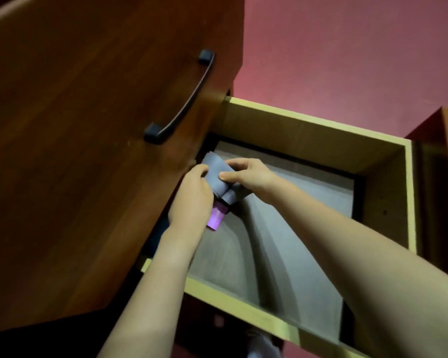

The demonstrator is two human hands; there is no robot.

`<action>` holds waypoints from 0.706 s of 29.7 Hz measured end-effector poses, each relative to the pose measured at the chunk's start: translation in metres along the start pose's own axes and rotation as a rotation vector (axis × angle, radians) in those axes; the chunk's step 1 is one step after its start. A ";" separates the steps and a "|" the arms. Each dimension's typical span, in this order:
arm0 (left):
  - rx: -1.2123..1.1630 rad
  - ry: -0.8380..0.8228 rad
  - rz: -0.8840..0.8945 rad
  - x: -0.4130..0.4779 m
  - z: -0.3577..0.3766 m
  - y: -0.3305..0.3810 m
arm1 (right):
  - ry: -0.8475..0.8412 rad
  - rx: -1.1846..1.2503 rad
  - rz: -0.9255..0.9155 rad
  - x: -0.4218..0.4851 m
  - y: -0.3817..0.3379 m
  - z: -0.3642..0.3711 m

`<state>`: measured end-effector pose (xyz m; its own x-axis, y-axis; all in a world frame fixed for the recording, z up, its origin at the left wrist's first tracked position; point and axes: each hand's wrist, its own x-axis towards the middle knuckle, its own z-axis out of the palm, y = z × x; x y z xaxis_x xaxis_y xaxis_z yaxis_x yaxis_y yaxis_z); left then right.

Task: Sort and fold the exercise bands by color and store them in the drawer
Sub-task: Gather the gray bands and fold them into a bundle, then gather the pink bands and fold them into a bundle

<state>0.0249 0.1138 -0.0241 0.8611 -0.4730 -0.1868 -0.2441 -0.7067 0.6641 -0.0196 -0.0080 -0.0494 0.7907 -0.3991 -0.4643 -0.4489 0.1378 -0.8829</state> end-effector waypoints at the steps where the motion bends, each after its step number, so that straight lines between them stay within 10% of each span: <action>1: 0.049 -0.024 0.004 0.001 0.002 0.000 | -0.018 -0.030 -0.005 0.007 -0.001 0.005; 13: 0.459 -0.123 0.047 0.007 0.018 -0.005 | 0.030 -0.683 -0.020 0.041 0.009 0.025; 21: 0.631 -0.164 0.094 -0.010 0.022 0.029 | 0.077 -0.599 -0.050 -0.028 0.007 -0.019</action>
<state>-0.0004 0.0864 -0.0187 0.7566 -0.5862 -0.2898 -0.5724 -0.8079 0.1401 -0.0525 -0.0130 -0.0409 0.7943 -0.4596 -0.3972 -0.5861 -0.4078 -0.7001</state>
